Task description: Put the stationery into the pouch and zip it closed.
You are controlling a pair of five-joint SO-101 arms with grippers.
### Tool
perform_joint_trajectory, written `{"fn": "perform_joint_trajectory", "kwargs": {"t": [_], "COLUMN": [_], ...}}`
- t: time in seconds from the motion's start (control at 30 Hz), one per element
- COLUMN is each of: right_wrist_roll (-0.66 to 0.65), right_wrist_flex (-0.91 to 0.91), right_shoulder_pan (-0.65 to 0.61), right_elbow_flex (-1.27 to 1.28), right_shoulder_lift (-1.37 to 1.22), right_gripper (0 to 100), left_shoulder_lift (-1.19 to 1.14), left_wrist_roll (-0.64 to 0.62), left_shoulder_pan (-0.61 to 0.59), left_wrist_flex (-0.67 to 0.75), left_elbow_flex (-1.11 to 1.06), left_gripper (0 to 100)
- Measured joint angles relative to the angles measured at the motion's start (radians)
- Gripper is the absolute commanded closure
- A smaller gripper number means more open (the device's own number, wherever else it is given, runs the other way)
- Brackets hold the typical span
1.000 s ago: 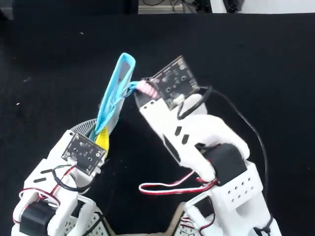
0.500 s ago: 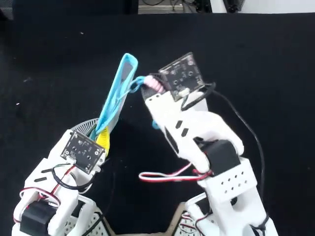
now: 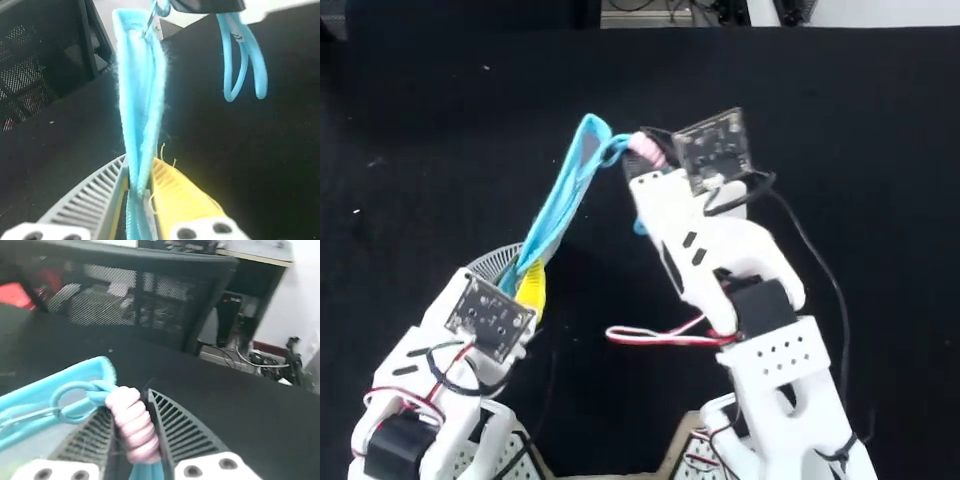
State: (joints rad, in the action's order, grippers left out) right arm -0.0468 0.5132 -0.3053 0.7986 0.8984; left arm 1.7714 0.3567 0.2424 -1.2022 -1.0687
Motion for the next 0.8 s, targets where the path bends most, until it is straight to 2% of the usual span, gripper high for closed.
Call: {"fn": "perform_joint_trajectory", "kwargs": {"t": [0.17, 0.43, 0.6, 0.8], "right_wrist_roll": [0.055, 0.081, 0.164, 0.173], "right_wrist_flex": [-0.094, -0.110, -0.110, -0.137], "right_shoulder_pan": [0.041, 0.123, 0.170, 0.181], "right_elbow_flex": [0.083, 0.095, 0.114, 0.153], "right_shoulder_lift": [0.000, 0.000, 0.000, 0.000], "right_gripper": [98.8, 98.8, 98.8, 98.8], "left_shoulder_lift": [0.052, 0.052, 0.054, 0.054], "left_wrist_roll": [0.000, 0.000, 0.000, 0.000], "left_shoulder_pan": [0.003, 0.006, 0.104, 0.112], "left_wrist_flex": [0.003, 0.003, 0.003, 0.003], "left_elbow_flex": [-0.041, -0.055, -0.072, -0.084], "left_gripper": [97, 97, 97, 97]}}
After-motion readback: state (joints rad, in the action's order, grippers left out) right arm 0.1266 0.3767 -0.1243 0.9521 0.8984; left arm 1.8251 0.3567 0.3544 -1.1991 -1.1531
